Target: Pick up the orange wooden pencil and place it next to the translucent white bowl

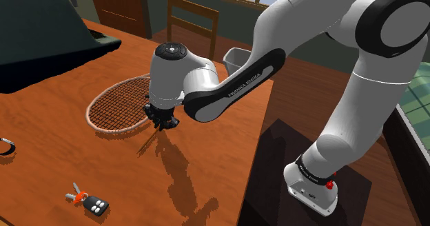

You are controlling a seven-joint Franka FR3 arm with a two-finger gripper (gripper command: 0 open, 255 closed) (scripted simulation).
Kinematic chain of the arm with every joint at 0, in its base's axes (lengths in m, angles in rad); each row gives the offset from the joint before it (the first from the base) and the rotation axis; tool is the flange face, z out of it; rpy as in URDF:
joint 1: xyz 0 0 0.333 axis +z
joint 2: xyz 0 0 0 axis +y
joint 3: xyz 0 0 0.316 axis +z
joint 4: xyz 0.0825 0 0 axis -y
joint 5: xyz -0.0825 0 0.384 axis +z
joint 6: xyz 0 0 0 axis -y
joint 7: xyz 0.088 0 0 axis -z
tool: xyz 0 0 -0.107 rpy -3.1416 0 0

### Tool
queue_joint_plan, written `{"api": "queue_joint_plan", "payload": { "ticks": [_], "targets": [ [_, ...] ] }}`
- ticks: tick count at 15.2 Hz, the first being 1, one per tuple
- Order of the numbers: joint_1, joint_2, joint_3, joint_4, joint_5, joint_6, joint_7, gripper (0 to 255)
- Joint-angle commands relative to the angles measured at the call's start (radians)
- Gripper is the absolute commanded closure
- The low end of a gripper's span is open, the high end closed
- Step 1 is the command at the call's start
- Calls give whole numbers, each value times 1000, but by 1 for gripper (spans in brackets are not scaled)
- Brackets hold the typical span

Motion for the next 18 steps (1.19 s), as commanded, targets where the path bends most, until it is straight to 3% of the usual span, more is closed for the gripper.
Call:
{"api": "queue_joint_plan", "payload": {
  "ticks": [1,3,18],
  "targets": [
    [0,1,0,0,0,0,0,255],
    [0,1,0,0,0,0,0,255],
    [-89,-149,97,67,216,-144,-157,255]
  ]
}}
